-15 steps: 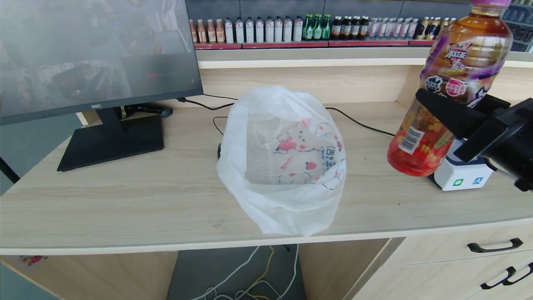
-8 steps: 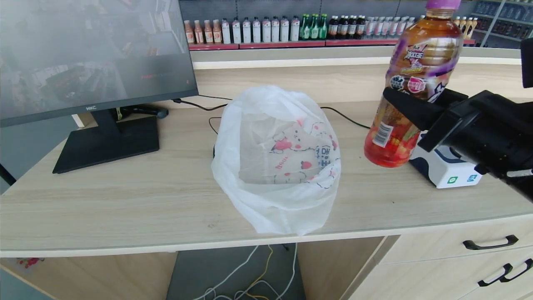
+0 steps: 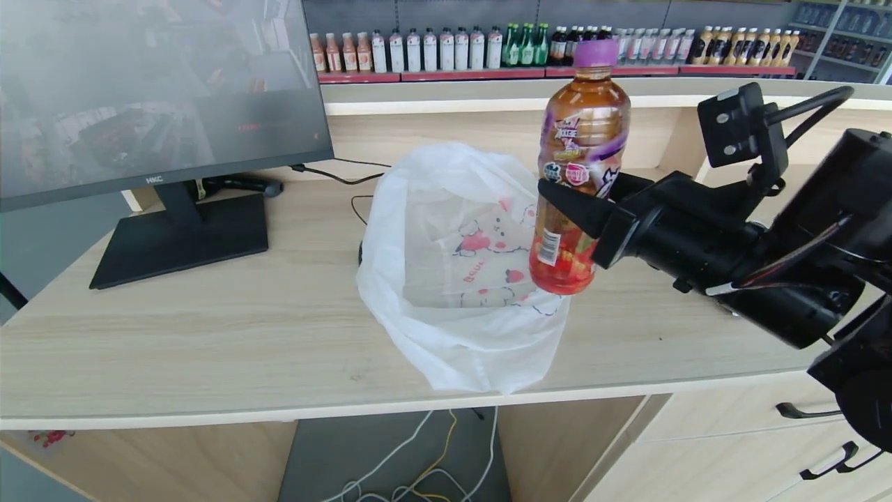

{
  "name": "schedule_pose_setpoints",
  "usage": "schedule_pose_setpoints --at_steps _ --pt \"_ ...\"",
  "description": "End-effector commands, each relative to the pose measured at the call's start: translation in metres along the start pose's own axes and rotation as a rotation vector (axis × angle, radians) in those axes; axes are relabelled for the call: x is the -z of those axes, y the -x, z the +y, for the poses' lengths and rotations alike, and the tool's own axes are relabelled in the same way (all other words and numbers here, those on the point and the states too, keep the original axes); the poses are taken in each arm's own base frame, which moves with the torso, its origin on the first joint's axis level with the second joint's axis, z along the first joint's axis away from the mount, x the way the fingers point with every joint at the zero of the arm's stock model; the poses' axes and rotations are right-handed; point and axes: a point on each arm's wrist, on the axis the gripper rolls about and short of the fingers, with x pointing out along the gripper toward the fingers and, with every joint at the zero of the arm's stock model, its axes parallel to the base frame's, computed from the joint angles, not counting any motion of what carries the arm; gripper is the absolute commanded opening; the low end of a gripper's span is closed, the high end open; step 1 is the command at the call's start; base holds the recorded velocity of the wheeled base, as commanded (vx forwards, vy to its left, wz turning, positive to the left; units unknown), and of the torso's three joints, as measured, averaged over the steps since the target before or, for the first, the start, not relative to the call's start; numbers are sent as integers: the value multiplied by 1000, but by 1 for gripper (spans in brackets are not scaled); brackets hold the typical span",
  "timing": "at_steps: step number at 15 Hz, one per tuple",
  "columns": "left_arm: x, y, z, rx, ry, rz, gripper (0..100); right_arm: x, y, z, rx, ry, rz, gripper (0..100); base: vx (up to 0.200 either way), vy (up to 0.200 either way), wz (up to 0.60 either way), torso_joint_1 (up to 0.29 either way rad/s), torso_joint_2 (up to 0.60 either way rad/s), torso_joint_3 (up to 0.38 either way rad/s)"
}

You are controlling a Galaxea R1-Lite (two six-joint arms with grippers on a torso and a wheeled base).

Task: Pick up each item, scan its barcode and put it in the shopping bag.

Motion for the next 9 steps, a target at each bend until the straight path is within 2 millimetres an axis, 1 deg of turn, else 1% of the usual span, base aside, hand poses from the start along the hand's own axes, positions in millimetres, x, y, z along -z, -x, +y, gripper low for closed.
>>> schedule_pose_setpoints --at_steps 1,2,4,7,9 --pt "0 0 0 0 0 0 100 16 -14 9 -30 -21 37 0 0 0 0 0 0 0" --pt "0 0 0 0 0 0 100 17 -24 13 -45 -28 28 0 0 0 0 0 0 0" --pt "0 0 0 0 0 1 100 22 -38 20 -63 -89 19 0 0 0 0 0 0 0" --pt "0 0 0 0 0 1 100 21 -55 20 -62 -99 -16 0 0 0 0 0 0 0" --pt "0 0 0 0 0 1 100 26 -77 19 -59 -112 -42 0 0 0 0 0 0 0"
